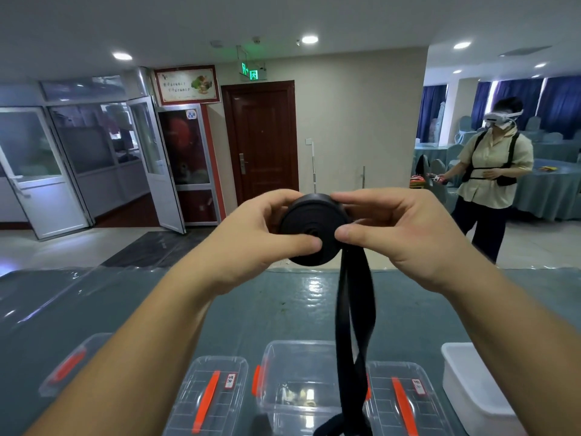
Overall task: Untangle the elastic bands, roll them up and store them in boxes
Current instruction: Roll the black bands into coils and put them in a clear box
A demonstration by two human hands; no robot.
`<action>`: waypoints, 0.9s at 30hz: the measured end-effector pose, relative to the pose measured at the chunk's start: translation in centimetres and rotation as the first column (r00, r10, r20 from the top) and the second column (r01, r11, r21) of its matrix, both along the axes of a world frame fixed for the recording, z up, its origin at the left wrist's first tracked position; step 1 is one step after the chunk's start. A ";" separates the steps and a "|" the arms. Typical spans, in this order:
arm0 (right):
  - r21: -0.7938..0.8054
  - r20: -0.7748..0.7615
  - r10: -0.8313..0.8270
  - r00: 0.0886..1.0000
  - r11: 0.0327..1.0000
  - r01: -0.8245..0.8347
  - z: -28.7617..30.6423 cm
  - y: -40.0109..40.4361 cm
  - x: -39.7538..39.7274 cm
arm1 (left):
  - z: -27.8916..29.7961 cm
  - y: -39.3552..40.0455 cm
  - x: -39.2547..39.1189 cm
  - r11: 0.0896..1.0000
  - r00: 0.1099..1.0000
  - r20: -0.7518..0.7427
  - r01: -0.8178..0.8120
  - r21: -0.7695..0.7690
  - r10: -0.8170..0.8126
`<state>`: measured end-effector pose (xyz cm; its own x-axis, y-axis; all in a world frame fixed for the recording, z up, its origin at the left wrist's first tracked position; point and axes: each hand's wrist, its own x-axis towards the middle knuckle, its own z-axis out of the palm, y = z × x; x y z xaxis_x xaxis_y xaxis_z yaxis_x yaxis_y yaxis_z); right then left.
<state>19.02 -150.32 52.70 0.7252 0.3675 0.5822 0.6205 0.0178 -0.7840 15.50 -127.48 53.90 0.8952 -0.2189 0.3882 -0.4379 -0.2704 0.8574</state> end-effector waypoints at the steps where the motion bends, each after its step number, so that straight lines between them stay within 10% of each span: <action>1: -0.012 0.008 -0.011 1.000 1.000 0.011 -0.1 0.1 0.0 | 0.2 0.1 0.0 0.999 1.000 0.010 -0.005 0.039 0.004; 7: 0.112 -0.059 0.024 0.998 0.994 -0.017 -0.3 0.2 0.4 | -1.1 -0.8 0.4 0.976 0.998 0.013 -0.057 -0.211 0.061; 17: 0.102 -0.036 0.054 0.998 0.994 -0.050 -0.7 0.2 0.5 | -1.6 -1.1 0.8 0.952 0.998 -0.051 0.029 -0.304 -0.046; 22: -0.015 -0.004 0.021 1.000 1.000 -0.021 -0.6 0.0 0.7 | -0.8 -0.7 0.7 1.000 1.000 0.025 -0.009 -0.011 0.009; 27: 0.152 -0.053 0.094 0.994 0.985 -0.085 -0.7 0.1 1.0 | -1.7 -1.4 0.9 0.976 0.998 0.012 -0.061 -0.209 0.065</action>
<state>20.06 -150.18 52.03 0.7283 0.3445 0.5924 0.5636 0.1906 -0.8038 16.35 -128.84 52.22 0.8968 -0.0749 0.4360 -0.4421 -0.1145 0.8896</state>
